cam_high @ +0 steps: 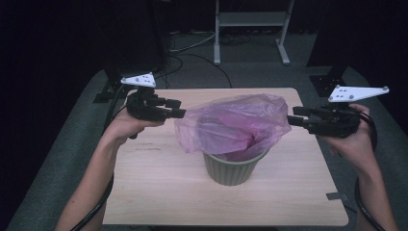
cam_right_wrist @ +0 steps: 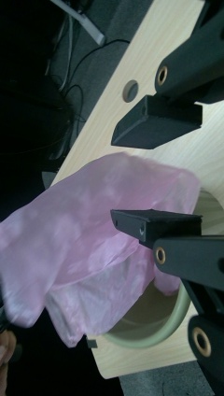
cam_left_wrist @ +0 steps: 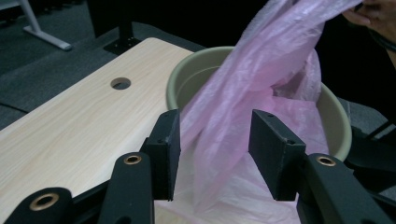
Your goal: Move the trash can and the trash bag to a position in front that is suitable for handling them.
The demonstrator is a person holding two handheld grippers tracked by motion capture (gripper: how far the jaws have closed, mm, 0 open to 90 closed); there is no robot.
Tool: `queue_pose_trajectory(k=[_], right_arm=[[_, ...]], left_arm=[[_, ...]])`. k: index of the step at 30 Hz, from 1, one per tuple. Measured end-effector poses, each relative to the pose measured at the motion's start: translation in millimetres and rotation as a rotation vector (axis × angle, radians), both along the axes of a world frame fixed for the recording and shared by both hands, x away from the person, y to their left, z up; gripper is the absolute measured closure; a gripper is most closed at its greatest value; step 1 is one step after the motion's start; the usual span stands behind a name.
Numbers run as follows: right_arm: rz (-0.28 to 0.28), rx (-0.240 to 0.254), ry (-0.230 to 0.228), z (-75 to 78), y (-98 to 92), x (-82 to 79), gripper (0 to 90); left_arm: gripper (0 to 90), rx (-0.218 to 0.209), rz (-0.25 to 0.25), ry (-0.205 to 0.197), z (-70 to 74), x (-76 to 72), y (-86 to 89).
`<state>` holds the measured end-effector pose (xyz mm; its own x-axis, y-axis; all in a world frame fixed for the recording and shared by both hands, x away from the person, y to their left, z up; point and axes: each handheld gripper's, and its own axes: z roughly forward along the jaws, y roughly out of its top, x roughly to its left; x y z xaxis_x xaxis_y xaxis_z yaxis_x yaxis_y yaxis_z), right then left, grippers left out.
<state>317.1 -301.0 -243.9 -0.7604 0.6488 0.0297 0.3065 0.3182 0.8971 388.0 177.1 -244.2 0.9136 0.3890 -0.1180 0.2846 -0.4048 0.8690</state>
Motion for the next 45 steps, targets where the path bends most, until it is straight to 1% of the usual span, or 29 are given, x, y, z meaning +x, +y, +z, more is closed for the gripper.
queue_pose_trajectory(k=[2, 5, 10, 15, 17, 20, 24, 26, 33, 36, 38, 41, 44, 45], right_arm=[[0.014, 0.0, -0.011, 6.0, 2.0, -2.4, 57.1], [0.041, 0.007, -0.02, 13.7, 4.8, -5.0, 56.6], [0.073, 0.014, -0.046, 26.7, 7.9, -8.7, 56.0], [0.132, 0.033, -0.078, 42.6, 15.3, -15.4, 55.6], [0.153, 0.038, -0.084, 48.1, 19.6, -17.1, 55.6], [0.172, 0.021, -0.086, 52.5, 28.1, -15.9, 54.9], [0.178, -0.015, -0.089, 52.5, 39.9, -10.9, 51.5], [0.175, -0.028, -0.079, 50.1, 43.1, -7.0, 50.2], [0.15, -0.081, -0.025, 30.8, 49.1, 13.2, 48.8], [0.133, -0.096, -0.017, 23.9, 51.4, 20.7, 49.5], [0.121, -0.108, -0.012, 20.0, 53.5, 25.4, 52.5], [0.096, -0.128, -0.001, 14.9, 57.0, 31.2, 63.5], [0.063, -0.149, 0.014, 10.9, 58.7, 34.8, 82.8], [0.058, -0.155, 0.017, 9.6, 58.5, 35.5, 87.3]], left_arm=[[52.4, -0.002, -0.011, -0.001, -0.2, -1.2, -3.5], [51.7, 0.005, -0.025, -0.004, 0.6, -2.6, -6.8], [50.8, 0.012, -0.031, -0.009, 3.3, -4.9, -7.8], [50.7, 0.012, -0.04, -0.009, 3.9, -6.1, -9.4], [50.5, 0.013, -0.043, -0.009, 3.7, -6.4, -10.3], [50.2, 0.012, -0.047, -0.006, 2.6, -6.5, -11.7], [48.9, 0.03, -0.042, 0.002, -1.1, -5.3, -12.9], [48.1, 0.033, -0.043, 0.007, -3.7, -5.1, -13.0], [42.3, 0.051, -0.032, 0.021, -11.8, -3.3, -15.4], [40.5, 0.064, -0.022, 0.024, -14.1, -1.9, -17.3], [40.5, 0.066, -0.019, 0.027, -15.8, -1.1, -18.3], [40.6, 0.073, -0.014, 0.03, -18.4, -0.3, -19.2], [40.5, 0.077, -0.011, 0.03, -20.3, 0.0, -18.3], [40.3, 0.079, -0.01, 0.03, -20.5, 0.0, -17.5]])
